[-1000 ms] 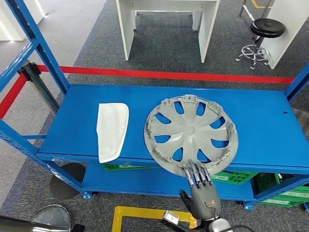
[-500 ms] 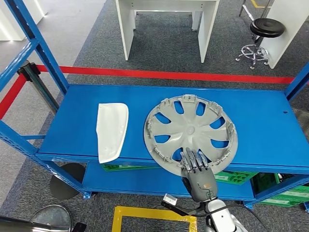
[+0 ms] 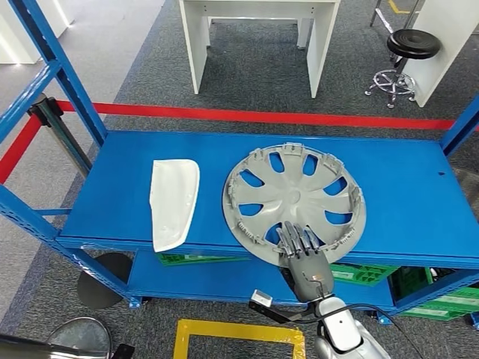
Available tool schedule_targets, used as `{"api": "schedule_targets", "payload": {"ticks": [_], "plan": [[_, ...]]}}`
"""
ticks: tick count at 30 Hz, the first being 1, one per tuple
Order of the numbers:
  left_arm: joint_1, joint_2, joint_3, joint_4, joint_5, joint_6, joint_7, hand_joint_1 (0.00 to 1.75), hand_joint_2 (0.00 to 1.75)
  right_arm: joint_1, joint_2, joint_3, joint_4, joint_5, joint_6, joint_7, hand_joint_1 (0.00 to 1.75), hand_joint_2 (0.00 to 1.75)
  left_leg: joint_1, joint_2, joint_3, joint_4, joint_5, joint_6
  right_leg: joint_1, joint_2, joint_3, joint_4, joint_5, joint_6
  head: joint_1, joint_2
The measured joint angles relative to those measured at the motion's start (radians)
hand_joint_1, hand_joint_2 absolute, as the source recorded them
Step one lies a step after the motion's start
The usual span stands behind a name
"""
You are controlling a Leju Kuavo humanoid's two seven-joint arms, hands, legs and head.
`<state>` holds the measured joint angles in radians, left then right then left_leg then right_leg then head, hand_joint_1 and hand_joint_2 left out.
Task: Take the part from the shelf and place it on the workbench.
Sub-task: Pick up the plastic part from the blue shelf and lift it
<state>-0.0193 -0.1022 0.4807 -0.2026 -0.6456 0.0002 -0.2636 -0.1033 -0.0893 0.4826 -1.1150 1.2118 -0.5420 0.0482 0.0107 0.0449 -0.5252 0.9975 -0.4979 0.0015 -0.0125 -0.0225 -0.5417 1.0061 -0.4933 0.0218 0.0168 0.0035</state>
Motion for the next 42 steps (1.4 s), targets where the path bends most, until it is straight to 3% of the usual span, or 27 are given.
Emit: {"api": "schedule_targets", "payload": {"ticks": [3, 16, 22, 29, 35, 42], "plan": [[0.000, 0.000, 0.000, 0.000, -0.002, -0.001, 0.000, 0.00, 0.00, -0.005, 0.003, -0.002, 0.007, -0.036, 0.018, -0.019, 1.75, 1.75, 0.000, 0.000, 0.000, 0.000, 0.000, 0.000, 0.000, 0.000, 0.000, 0.000, 0.000, 0.000, 0.000, 0.000], [-0.001, 0.000, 0.002, 0.000, -0.012, 0.002, -0.010, 0.00, 0.00, -0.033, 0.019, -0.032, 0.024, -0.359, 0.114, -0.237, 1.75, 1.75, 0.001, 0.005, 0.012, 0.000, -0.003, 0.001, 0.000, 0.004, 0.000, 0.000, -0.002, 0.001, 0.000, 0.000], [0.004, -0.001, 0.015, 0.000, -0.004, 0.010, -0.015, 0.00, 0.00, -0.001, 0.032, -0.054, -0.021, -0.471, 0.116, -0.294, 1.75, 1.75, 0.001, 0.004, 0.013, 0.000, -0.003, 0.001, 0.000, 0.003, 0.011, 0.000, -0.002, 0.001, 0.000, 0.000], [0.006, -0.003, 0.021, 0.000, -0.002, 0.013, -0.016, 0.00, 0.00, 0.012, 0.035, -0.059, -0.039, -0.493, 0.113, -0.305, 1.75, 1.75, 0.001, 0.004, 0.013, 0.001, -0.003, 0.001, 0.000, 0.003, 0.012, 0.000, -0.002, 0.001, 0.000, 0.000], [0.015, -0.015, 0.057, 0.000, 0.008, 0.037, -0.025, 0.00, 0.00, 0.141, 0.075, -0.089, -0.194, -0.610, 0.015, -0.351, 1.75, 1.75, 0.001, 0.003, 0.011, 0.001, -0.005, 0.002, 0.000, 0.001, 0.010, 0.000, -0.004, 0.000, 0.000, 0.000], [0.020, -0.022, 0.084, 0.000, 0.013, 0.039, -0.031, 0.00, 0.00, 0.242, 0.075, -0.089, -0.320, -0.690, -0.037, -0.395, 1.75, 1.75, 0.001, 0.002, 0.009, 0.001, -0.005, 0.002, 0.000, 0.001, 0.009, 0.000, -0.005, 0.000, 0.000, 0.000]]}}
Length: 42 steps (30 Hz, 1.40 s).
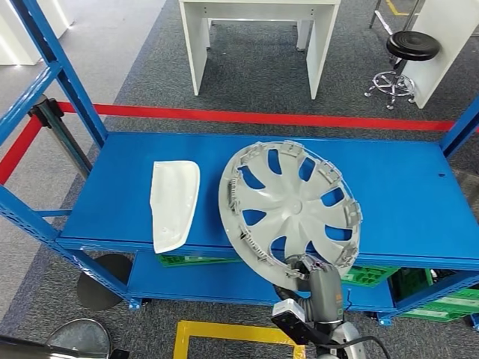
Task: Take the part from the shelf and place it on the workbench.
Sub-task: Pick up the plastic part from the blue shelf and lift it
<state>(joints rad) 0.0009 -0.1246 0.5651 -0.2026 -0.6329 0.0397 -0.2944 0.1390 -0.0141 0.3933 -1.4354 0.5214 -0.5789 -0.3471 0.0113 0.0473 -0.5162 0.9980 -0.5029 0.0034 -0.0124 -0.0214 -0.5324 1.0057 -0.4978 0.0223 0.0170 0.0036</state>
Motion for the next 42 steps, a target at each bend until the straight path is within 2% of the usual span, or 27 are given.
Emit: {"api": "schedule_targets", "payload": {"ticks": [6, 11, 15, 18, 20, 22, 24, 25, 26, 27, 28, 29, 30, 31, 33, 35, 36, 37, 39, 40, 41, 42], "plan": [[0.001, -0.004, 0.017, 0.000, 0.003, 0.002, -0.004, 0.00, 0.00, 0.044, 0.000, 0.000, -0.061, -0.028, -0.022, -0.029, 1.75, 1.75, 0.000, 0.000, -0.001, 0.000, 0.000, 0.000, 0.000, 0.000, -0.001, 0.000, 0.000, 0.000, 0.000, 0.000], [0.005, -0.009, 0.035, 0.000, 0.006, 0.005, -0.021, 0.00, 0.00, 0.118, 0.004, 0.006, -0.194, -0.093, -0.091, -0.118, 1.75, 1.75, 0.000, 0.000, -0.003, 0.000, 0.000, 0.000, 0.000, 0.000, -0.003, 0.000, 0.000, 0.000, 0.000, 0.000], [0.007, -0.012, 0.047, 0.000, 0.006, 0.004, -0.040, 0.00, 0.00, 0.187, 0.019, 0.004, -0.331, -0.121, -0.109, -0.215, 1.75, 1.75, -0.001, 0.000, -0.006, 0.003, -0.002, 0.001, -0.002, 0.000, -0.005, -0.001, 0.001, 0.001, 0.000, 0.000], [0.007, -0.014, 0.058, 0.000, 0.004, 0.004, -0.046, 0.00, 0.00, 0.227, 0.041, -0.002, -0.412, -0.113, -0.109, -0.265, 1.75, 1.75, -0.005, -0.001, -0.010, 0.002, 0.000, 0.019, -0.007, -0.002, -0.005, -0.010, 0.008, 0.011, -0.003, 0.000], [0.007, -0.018, 0.065, 0.000, 0.001, 0.003, -0.047, 0.00, 0.00, 0.244, 0.056, -0.011, -0.454, -0.102, -0.109, -0.288, 1.75, 1.75, 0.000, 0.001, 0.001, -0.026, 0.018, 0.029, -0.006, 0.003, -0.009, -0.005, -0.001, 0.018, -0.004, 0.000], [0.005, -0.021, 0.068, 0.000, -0.004, 0.001, -0.047, 0.00, 0.00, 0.252, 0.064, -0.022, -0.478, -0.090, -0.109, -0.301, 1.75, 1.75, 0.008, 0.004, 0.008, -0.049, 0.034, 0.034, -0.007, 0.013, -0.043, 0.066, -0.049, 0.022, 0.000, 0.000], [0.004, -0.023, 0.071, 0.000, -0.006, -0.002, -0.047, 0.00, 0.00, 0.257, 0.071, -0.034, -0.490, -0.081, -0.109, -0.308, 1.75, 1.75, 0.010, 0.004, 0.004, -0.048, 0.036, 0.036, -0.012, 0.019, -0.103, 0.198, -0.108, 0.030, 0.003, 0.000], [0.004, -0.025, 0.072, 0.000, -0.007, -0.003, -0.047, 0.00, 0.00, 0.259, 0.073, -0.038, -0.492, -0.079, -0.109, -0.311, 1.75, 1.75, 0.012, 0.003, 0.001, -0.045, 0.036, 0.035, -0.016, 0.019, -0.125, 0.244, -0.119, 0.036, 0.004, 0.000], [0.004, -0.026, 0.073, 0.000, -0.007, -0.004, -0.047, 0.00, 0.00, 0.261, 0.074, -0.042, -0.494, -0.077, -0.109, -0.313, 1.75, 1.75, 0.016, 0.003, 0.000, -0.040, 0.034, 0.031, -0.020, 0.019, -0.130, 0.254, -0.110, 0.042, 0.004, 0.000], [0.004, -0.027, 0.073, 0.000, -0.007, -0.004, -0.048, 0.00, 0.00, 0.263, 0.076, -0.045, -0.496, -0.076, -0.109, -0.315, 1.75, 1.75, 0.021, 0.002, -0.002, -0.033, 0.030, 0.025, -0.025, 0.017, -0.115, 0.223, -0.082, 0.048, 0.004, 0.000], [0.004, -0.028, 0.074, 0.000, -0.008, -0.005, -0.048, 0.00, 0.00, 0.263, 0.077, -0.049, -0.497, -0.074, -0.109, -0.316, 1.75, 1.75, 0.027, 0.001, -0.004, -0.023, 0.025, 0.016, -0.030, 0.015, -0.085, 0.161, -0.046, 0.055, 0.005, 0.000], [0.004, -0.026, 0.075, 0.000, -0.008, -0.005, -0.048, 0.00, 0.00, 0.263, 0.079, -0.052, -0.499, -0.073, -0.109, -0.317, 1.75, 1.75, 0.029, -0.001, -0.008, -0.011, 0.019, 0.005, -0.032, 0.012, -0.056, 0.101, -0.025, 0.063, 0.008, 0.000], [0.004, -0.026, 0.077, 0.000, -0.008, -0.005, -0.049, 0.00, 0.00, 0.263, 0.081, -0.055, -0.502, -0.071, -0.109, -0.318, 1.75, 1.75, 0.030, -0.002, -0.014, 0.004, 0.013, -0.006, -0.034, 0.012, -0.033, 0.057, -0.012, 0.061, 0.013, 0.000], [0.004, -0.025, 0.079, 0.000, -0.008, -0.005, -0.049, 0.00, 0.00, 0.263, 0.083, -0.058, -0.504, -0.071, -0.109, -0.318, 1.75, 1.75, 0.028, -0.003, -0.020, 0.016, 0.009, -0.015, -0.034, 0.013, -0.024, 0.038, -0.012, 0.054, 0.014, 0.000], [0.004, -0.025, 0.082, 0.000, -0.008, -0.005, -0.050, 0.00, 0.00, 0.264, 0.088, -0.063, -0.508, -0.070, -0.109, -0.320, 1.75, 1.75, 0.027, -0.003, -0.028, 0.027, 0.012, -0.028, -0.031, 0.020, -0.031, 0.047, -0.014, 0.029, 0.011, 0.000], [0.004, -0.025, 0.084, 0.000, -0.008, -0.005, -0.050, 0.00, 0.00, 0.265, 0.093, -0.068, -0.509, -0.068, -0.109, -0.320, 1.75, 1.75, 0.030, -0.009, -0.035, 0.035, 0.000, -0.035, -0.029, 0.022, -0.041, 0.053, -0.007, 0.011, 0.003, 0.000], [0.004, -0.025, 0.084, 0.000, -0.008, -0.005, -0.050, 0.00, 0.00, 0.265, 0.095, -0.070, -0.509, -0.068, -0.109, -0.320, 1.75, 1.75, 0.031, -0.015, -0.045, 0.060, -0.025, -0.036, -0.028, 0.022, -0.047, 0.053, -0.003, 0.002, 0.000, 0.000], [0.003, -0.026, 0.085, 0.000, -0.008, -0.005, -0.050, 0.00, 0.00, 0.265, 0.097, -0.073, -0.510, -0.067, -0.109, -0.320, 1.75, 1.75, 0.031, -0.023, -0.062, 0.105, -0.063, -0.035, -0.026, 0.021, -0.053, 0.052, 0.002, -0.007, -0.005, 0.000], [0.004, -0.026, 0.088, 0.000, -0.009, -0.005, -0.050, 0.00, 0.00, 0.265, 0.103, -0.077, -0.512, -0.064, -0.109, -0.321, 1.75, 1.75, 0.026, -0.034, -0.107, 0.237, -0.144, -0.029, -0.016, 0.022, -0.068, 0.053, 0.012, -0.020, -0.013, 0.000], [0.004, -0.026, 0.089, 0.000, -0.009, -0.005, -0.050, 0.00, 0.00, 0.266, 0.105, -0.079, -0.512, -0.062, -0.109, -0.323, 1.75, 1.75, 0.022, -0.035, -0.121, 0.287, -0.168, -0.024, -0.011, 0.023, -0.077, 0.053, 0.018, -0.024, -0.015, 0.000], [0.004, -0.026, 0.090, 0.000, -0.011, -0.005, -0.050, 0.00, 0.00, 0.266, 0.107, -0.082, -0.512, -0.061, -0.109, -0.325, 1.75, 1.75, 0.017, -0.036, -0.120, 0.306, -0.173, -0.017, -0.005, 0.025, -0.085, 0.053, 0.024, -0.027, -0.017, 0.000], [0.004, -0.026, 0.091, 0.000, -0.012, -0.006, -0.050, 0.00, 0.00, 0.267, 0.109, -0.084, -0.513, -0.061, -0.109, -0.329, 1.75, 1.75, 0.012, -0.037, -0.099, 0.284, -0.158, -0.006, 0.001, 0.027, -0.092, 0.053, 0.030, -0.029, -0.017, 0.000]]}}
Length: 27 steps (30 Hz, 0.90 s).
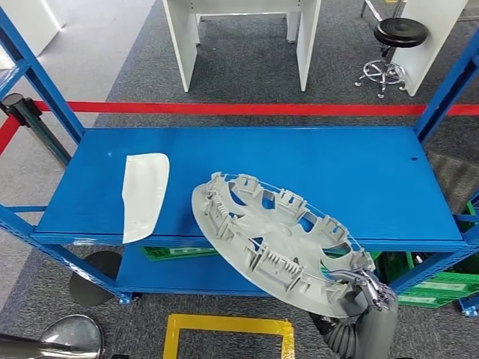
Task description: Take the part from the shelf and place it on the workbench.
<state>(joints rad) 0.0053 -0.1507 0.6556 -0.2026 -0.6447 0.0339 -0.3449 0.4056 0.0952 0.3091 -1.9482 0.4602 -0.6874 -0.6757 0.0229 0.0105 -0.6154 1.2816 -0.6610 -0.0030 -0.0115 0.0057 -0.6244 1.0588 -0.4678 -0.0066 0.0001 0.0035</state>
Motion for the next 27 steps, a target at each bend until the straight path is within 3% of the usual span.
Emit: {"api": "schedule_targets", "payload": {"ticks": [2, 4, 8, 9, 10, 12, 13, 14, 15, 16, 17, 19, 20, 22, 24, 25, 27], "plan": [[-0.001, 0.001, 0.001, 0.000, -0.003, -0.002, 0.000, 0.00, 0.00, 0.001, 0.006, -0.005, -0.002, -0.002, 0.000, -0.007, 1.75, 1.75, -0.015, -0.006, 0.082, -0.135, 0.052, 0.029, 0.007, 0.005, -0.012, -0.001, 0.013, 0.000, 0.000, 0.000], [-0.004, 0.001, 0.001, 0.000, -0.004, -0.003, -0.001, 0.00, 0.00, 0.003, 0.013, -0.009, -0.006, -0.005, 0.000, -0.014, 1.75, 1.75, -0.028, -0.008, 0.140, -0.245, 0.084, 0.047, 0.009, 0.007, -0.019, -0.002, 0.025, 0.007, 0.001, 0.000], [-0.004, -0.003, 0.005, 0.000, -0.005, -0.005, -0.003, 0.00, 0.00, 0.010, 0.021, -0.014, -0.020, -0.008, 0.000, -0.018, 1.75, 1.75, -0.034, -0.003, 0.137, -0.282, 0.120, 0.048, 0.004, 0.006, -0.027, -0.009, 0.042, 0.033, -0.001, 0.000], [-0.004, -0.004, 0.006, 0.000, -0.005, -0.005, -0.003, 0.00, 0.00, 0.012, 0.022, -0.015, -0.025, -0.009, 0.000, -0.018, 1.75, 1.75, -0.031, 0.000, 0.130, -0.290, 0.134, 0.050, 0.004, 0.006, -0.037, 0.003, 0.021, 0.038, 0.000, 0.000], [-0.005, -0.005, 0.008, 0.000, -0.005, -0.006, -0.003, 0.00, 0.00, 0.014, 0.023, -0.016, -0.029, -0.010, 0.000, -0.019, 1.75, 1.75, -0.028, 0.003, 0.119, -0.297, 0.149, 0.052, 0.004, 0.005, -0.050, 0.034, -0.019, 0.042, 0.002, 0.000], [-0.005, -0.005, 0.011, 0.000, -0.005, -0.009, -0.003, 0.00, 0.00, 0.016, 0.023, -0.017, -0.033, -0.015, 0.000, -0.020, 1.75, 1.75, -0.028, 0.008, 0.093, -0.298, 0.170, 0.055, 0.002, 0.003, -0.078, 0.146, -0.117, 0.050, 0.005, 0.000], [-0.005, -0.006, 0.014, 0.000, -0.005, -0.010, -0.003, 0.00, 0.00, 0.017, 0.023, -0.018, -0.033, -0.017, 0.000, -0.020, 1.75, 1.75, -0.029, 0.010, 0.079, -0.296, 0.180, 0.055, 0.001, 0.002, -0.084, 0.203, -0.144, 0.054, 0.005, 0.000], [-0.005, -0.007, 0.016, 0.000, -0.005, -0.011, -0.003, 0.00, 0.00, 0.018, 0.023, -0.019, -0.034, -0.020, 0.000, -0.020, 1.75, 1.75, -0.029, 0.012, 0.065, -0.294, 0.189, 0.054, 0.000, 0.001, -0.079, 0.239, -0.147, 0.057, 0.005, 0.000], [-0.005, -0.008, 0.020, 0.000, -0.005, -0.011, -0.003, 0.00, 0.00, 0.019, 0.023, -0.021, -0.034, -0.022, 0.000, -0.020, 1.75, 1.75, -0.029, 0.015, 0.052, -0.291, 0.197, 0.052, 0.000, 0.000, -0.058, 0.242, -0.131, 0.059, 0.005, 0.000], [-0.005, -0.009, 0.022, 0.000, -0.005, -0.011, -0.003, 0.00, 0.00, 0.019, 0.023, -0.022, -0.034, -0.024, 0.000, -0.020, 1.75, 1.75, -0.029, 0.016, 0.040, -0.288, 0.204, 0.050, -0.001, -0.002, -0.020, 0.207, -0.103, 0.060, 0.005, 0.000], [-0.005, -0.009, 0.024, 0.000, -0.005, -0.011, -0.003, 0.00, 0.00, 0.019, 0.023, -0.023, -0.034, -0.025, 0.000, -0.020, 1.75, 1.75, -0.028, 0.018, 0.030, -0.284, 0.211, 0.047, -0.001, -0.005, 0.033, 0.142, -0.081, 0.060, 0.005, 0.000], [-0.005, -0.010, 0.026, 0.000, -0.005, -0.011, -0.004, 0.00, 0.00, 0.018, 0.023, -0.025, -0.036, -0.027, 0.000, -0.020, 1.75, 1.75, -0.031, 0.018, 0.014, -0.273, 0.222, 0.038, 0.000, -0.010, 0.138, -0.003, -0.079, 0.053, 0.005, 0.000], [-0.006, -0.010, 0.027, 0.000, -0.005, -0.011, -0.004, 0.00, 0.00, 0.018, 0.023, -0.027, -0.037, -0.027, 0.000, -0.020, 1.75, 1.75, -0.032, 0.018, 0.009, -0.269, 0.228, 0.033, 0.002, -0.011, 0.163, -0.048, -0.090, 0.047, 0.005, 0.000], [-0.004, -0.011, 0.027, 0.000, -0.005, -0.012, -0.005, 0.00, 0.00, 0.019, 0.024, -0.030, -0.039, -0.028, 0.000, -0.020, 1.75, 1.75, -0.033, 0.018, 0.003, -0.268, 0.241, 0.023, 0.004, -0.009, 0.162, -0.073, -0.095, 0.032, 0.004, 0.000], [-0.002, -0.011, 0.029, 0.000, -0.005, -0.012, -0.007, 0.00, 0.00, 0.020, 0.025, -0.034, -0.039, -0.030, 0.000, -0.020, 1.75, 1.75, -0.030, 0.011, -0.005, -0.252, 0.216, 0.011, 0.001, -0.011, 0.145, -0.074, -0.080, 0.015, 0.003, 0.000], [0.000, -0.011, 0.031, 0.000, -0.005, -0.012, -0.008, 0.00, 0.00, 0.020, 0.027, -0.036, -0.039, -0.031, 0.000, -0.020, 1.75, 1.75, -0.028, 0.006, -0.012, -0.222, 0.177, 0.004, -0.001, -0.012, 0.137, -0.076, -0.071, 0.007, 0.001, 0.000], [0.001, -0.011, 0.032, 0.000, -0.005, -0.012, -0.009, 0.00, 0.00, 0.020, 0.029, -0.039, -0.039, -0.033, 0.000, -0.020, 1.75, 1.75, -0.024, 0.000, -0.034, -0.109, 0.073, -0.005, -0.001, -0.012, 0.121, -0.072, -0.051, -0.002, -0.003, 0.000]]}}
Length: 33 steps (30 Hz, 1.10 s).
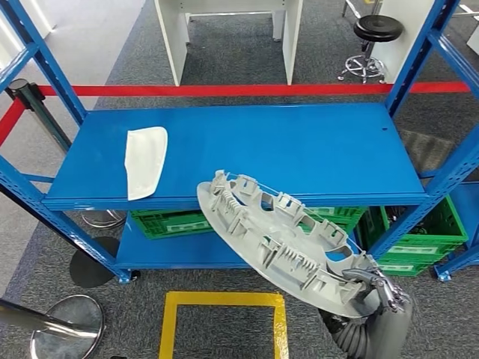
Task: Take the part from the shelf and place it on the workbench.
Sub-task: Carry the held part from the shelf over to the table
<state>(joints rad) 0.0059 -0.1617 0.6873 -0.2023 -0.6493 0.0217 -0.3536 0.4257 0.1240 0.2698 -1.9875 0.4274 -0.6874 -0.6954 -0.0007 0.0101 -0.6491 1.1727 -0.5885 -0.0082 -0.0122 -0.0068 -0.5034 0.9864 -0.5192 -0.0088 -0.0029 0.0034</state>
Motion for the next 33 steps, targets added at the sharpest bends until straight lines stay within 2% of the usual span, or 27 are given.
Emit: {"api": "schedule_targets", "payload": {"ticks": [1, 2, 3, 4, 5, 7, 8, 9, 11, 12, 13, 15, 16, 17, 18, 19, 20, 21, 23, 25, 26, 27, 28, 29, 31, 32, 33], "plan": [[0.000, 0.000, 0.000, 0.000, 0.000, 0.000, 0.000, 0.00, 0.00, 0.000, 0.000, -0.001, 0.000, -0.001, 0.000, 0.000, 1.75, 1.75, 0.002, -0.001, -0.009, 0.062, -0.035, -0.003, 0.000, 0.000, -0.011, 0.004, 0.009, 0.000, -0.001, 0.000], [-0.001, 0.000, 0.000, 0.000, 0.000, 0.000, 0.000, 0.00, 0.00, 0.000, 0.000, -0.003, 0.000, -0.002, 0.000, 0.000, 1.75, 1.75, 0.003, -0.001, -0.008, 0.104, -0.047, -0.004, 0.001, 0.000, -0.023, 0.009, 0.017, 0.000, 0.000, 0.000], [-0.001, 0.000, 0.000, 0.000, 0.000, 0.000, 0.000, 0.00, 0.00, 0.000, 0.000, -0.004, 0.000, -0.002, 0.000, 0.000, 1.75, 1.75, 0.004, -0.001, 0.007, 0.111, -0.038, -0.004, 0.001, 0.001, -0.039, 0.016, 0.024, 0.001, -0.001, 0.000], [-0.001, 0.000, 0.000, 0.000, 0.000, 0.000, 0.000, 0.00, 0.00, 0.000, 0.000, -0.005, 0.000, -0.002, 0.000, 0.000, 1.75, 1.75, 0.004, -0.001, 0.038, 0.079, -0.014, -0.002, 0.001, 0.002, -0.053, 0.023, 0.029, 0.003, -0.001, 0.000], [-0.001, -0.001, 0.000, 0.000, 0.000, 0.000, -0.001, 0.00, 0.00, 0.001, 0.000, -0.006, 0.000, -0.002, 0.000, 0.000, 1.75, 1.75, 0.005, -0.003, 0.083, 0.014, 0.014, 0.001, 0.001, 0.003, -0.064, 0.029, 0.033, 0.006, -0.001, 0.000], [-0.002, -0.001, 0.000, 0.000, 0.000, 0.000, -0.002, 0.00, 0.00, 0.001, 0.002, -0.007, 0.000, -0.002, 0.000, 0.000, 1.75, 1.75, 0.002, -0.010, 0.165, -0.125, 0.038, 0.011, 0.002, 0.005, -0.082, 0.037, 0.044, 0.014, 0.000, 0.000], [-0.003, -0.001, 0.000, 0.000, 0.000, 0.000, -0.002, 0.00, 0.00, 0.000, 0.002, -0.007, 0.000, -0.002, 0.000, 0.000, 1.75, 1.75, 0.000, -0.014, 0.186, -0.166, 0.040, 0.015, 0.003, 0.005, -0.088, 0.038, 0.051, 0.020, 0.000, 0.000], [-0.003, -0.001, 0.000, 0.000, 0.000, 0.000, -0.002, 0.00, 0.00, 0.000, 0.003, -0.008, 0.000, -0.002, 0.000, 0.000, 1.75, 1.75, -0.002, -0.016, 0.190, -0.184, 0.037, 0.019, 0.002, 0.005, -0.093, 0.036, 0.060, 0.026, 0.000, 0.000], [-0.002, -0.003, 0.001, 0.000, 0.000, 0.000, -0.003, 0.00, 0.00, 0.001, 0.003, -0.009, 0.000, -0.002, 0.000, 0.000, 1.75, 1.75, -0.003, -0.012, 0.178, -0.192, 0.053, 0.029, 0.001, 0.006, -0.100, 0.034, 0.070, 0.038, 0.000, 0.000], [-0.003, -0.003, 0.001, 0.000, 0.000, 0.000, -0.003, 0.00, 0.00, 0.002, 0.003, -0.010, 0.000, -0.003, 0.000, 0.000, 1.75, 1.75, -0.002, -0.009, 0.170, -0.196, 0.063, 0.036, 0.000, 0.007, -0.108, 0.041, 0.056, 0.044, 0.002, 0.000], [-0.004, -0.004, 0.001, 0.000, 0.000, 0.000, -0.003, 0.00, 0.00, 0.002, 0.003, -0.010, 0.000, -0.003, 0.000, 0.000, 1.75, 1.75, 0.000, -0.006, 0.159, -0.200, 0.074, 0.043, 0.000, 0.007, -0.119, 0.065, 0.025, 0.048, 0.004, 0.000], [-0.006, -0.006, 0.001, 0.000, 0.000, 0.002, -0.004, 0.00, 0.00, 0.003, 0.003, -0.011, 0.000, -0.006, 0.000, 0.001, 1.75, 1.75, -0.002, -0.002, 0.136, -0.200, 0.093, 0.053, 0.000, 0.006, -0.149, 0.166, -0.070, 0.054, 0.009, 0.000], [-0.006, -0.007, 0.001, 0.000, -0.001, 0.003, -0.005, 0.00, 0.00, 0.003, 0.003, -0.011, 0.000, -0.007, 0.000, 0.002, 1.75, 1.75, -0.004, 0.000, 0.122, -0.197, 0.102, 0.056, 0.000, 0.007, -0.160, 0.230, -0.106, 0.056, 0.011, 0.000], [-0.006, -0.009, 0.002, 0.000, -0.001, 0.003, -0.005, 0.00, 0.00, 0.003, 0.003, -0.012, 0.000, -0.008, 0.000, 0.004, 1.75, 1.75, -0.006, 0.002, 0.107, -0.194, 0.110, 0.056, 0.000, 0.007, -0.164, 0.279, -0.121, 0.057, 0.011, 0.000], [-0.006, -0.011, 0.002, 0.000, -0.001, 0.004, -0.006, 0.00, 0.00, 0.004, 0.003, -0.012, 0.000, -0.010, 0.000, 0.005, 1.75, 1.75, -0.008, 0.005, 0.092, -0.189, 0.119, 0.056, 0.000, 0.006, -0.155, 0.301, -0.111, 0.057, 0.012, 0.000], [-0.007, -0.013, 0.002, 0.000, -0.001, 0.004, -0.006, 0.00, 0.00, 0.004, 0.003, -0.012, 0.000, -0.010, 0.000, 0.005, 1.75, 1.75, -0.009, 0.006, 0.078, -0.184, 0.126, 0.056, 0.000, 0.006, -0.131, 0.289, -0.084, 0.056, 0.012, 0.000], [-0.007, -0.014, 0.002, 0.000, -0.002, 0.005, -0.006, 0.00, 0.00, 0.004, 0.003, -0.013, 0.000, -0.011, 0.000, 0.005, 1.75, 1.75, -0.010, 0.007, 0.066, -0.179, 0.133, 0.054, 0.001, 0.006, -0.090, 0.242, -0.051, 0.054, 0.012, 0.000], [-0.008, -0.014, 0.002, 0.000, -0.002, 0.005, -0.006, 0.00, 0.00, 0.003, 0.003, -0.013, 0.000, -0.011, 0.000, 0.006, 1.75, 1.75, -0.011, 0.007, 0.055, -0.175, 0.139, 0.052, 0.001, 0.006, -0.043, 0.175, -0.033, 0.050, 0.012, 0.000], [-0.009, -0.016, 0.002, 0.000, -0.002, 0.005, -0.006, 0.00, 0.00, 0.001, 0.003, -0.013, 0.000, -0.012, 0.000, 0.006, 1.75, 1.75, -0.013, 0.007, 0.038, -0.167, 0.153, 0.044, 0.005, 0.006, 0.041, 0.042, -0.033, 0.043, 0.011, 0.000], [-0.010, -0.018, 0.005, 0.000, -0.002, 0.005, -0.006, 0.00, 0.00, 0.000, 0.003, -0.012, -0.001, -0.013, 0.000, 0.006, 1.75, 1.75, -0.014, 0.007, 0.023, -0.165, 0.176, 0.037, 0.009, 0.007, 0.063, -0.012, -0.041, 0.038, 0.011, 0.000], [-0.010, -0.017, 0.007, 0.000, -0.002, 0.005, -0.007, 0.00, 0.00, 0.000, 0.003, -0.012, -0.002, -0.014, 0.000, 0.006, 1.75, 1.75, -0.013, 0.005, 0.015, -0.166, 0.183, 0.033, 0.007, 0.007, 0.056, -0.017, -0.035, 0.036, 0.011, 0.000], [-0.010, -0.018, 0.009, 0.000, -0.002, 0.006, -0.007, 0.00, 0.00, -0.001, 0.003, -0.012, -0.001, -0.016, 0.000, 0.007, 1.75, 1.75, -0.012, 0.002, 0.006, -0.163, 0.176, 0.028, 0.004, 0.008, 0.048, -0.021, -0.028, 0.034, 0.011, 0.000], [-0.009, -0.018, 0.011, 0.000, -0.002, 0.007, -0.008, 0.00, 0.00, -0.002, 0.003, -0.012, -0.001, -0.019, 0.000, 0.008, 1.75, 1.75, -0.011, -0.001, -0.004, -0.144, 0.149, 0.021, 0.001, 0.006, 0.039, -0.024, -0.019, 0.028, 0.008, 0.000], [-0.008, -0.019, 0.013, 0.000, -0.001, 0.008, -0.008, 0.00, 0.00, -0.003, 0.003, -0.012, -0.001, -0.022, 0.000, 0.010, 1.75, 1.75, -0.008, -0.005, -0.017, -0.105, 0.105, 0.014, -0.003, 0.005, 0.030, -0.026, -0.011, 0.021, 0.004, 0.000], [-0.007, -0.021, 0.017, 0.000, 0.001, 0.010, -0.010, 0.00, 0.00, -0.007, 0.003, -0.012, 0.001, -0.029, 0.000, 0.016, 1.75, 1.75, 0.001, -0.007, -0.040, 0.023, 0.012, 0.001, -0.002, -0.001, 0.008, -0.015, 0.002, 0.008, -0.003, 0.000], [-0.008, -0.022, 0.018, 0.000, 0.002, 0.010, -0.011, 0.00, 0.00, -0.010, 0.002, -0.011, 0.003, -0.034, 0.000, 0.019, 1.75, 1.75, 0.005, -0.007, -0.045, 0.078, -0.012, -0.004, -0.002, -0.003, -0.004, -0.007, 0.006, 0.006, -0.004, 0.000], [-0.009, -0.023, 0.020, 0.000, 0.005, 0.011, -0.012, 0.00, 0.00, -0.014, 0.002, -0.011, 0.004, -0.038, 0.000, 0.022, 1.75, 1.75, 0.008, -0.007, -0.037, 0.106, -0.014, -0.009, -0.003, -0.004, -0.018, 0.003, 0.010, 0.007, -0.004, 0.000]]}}
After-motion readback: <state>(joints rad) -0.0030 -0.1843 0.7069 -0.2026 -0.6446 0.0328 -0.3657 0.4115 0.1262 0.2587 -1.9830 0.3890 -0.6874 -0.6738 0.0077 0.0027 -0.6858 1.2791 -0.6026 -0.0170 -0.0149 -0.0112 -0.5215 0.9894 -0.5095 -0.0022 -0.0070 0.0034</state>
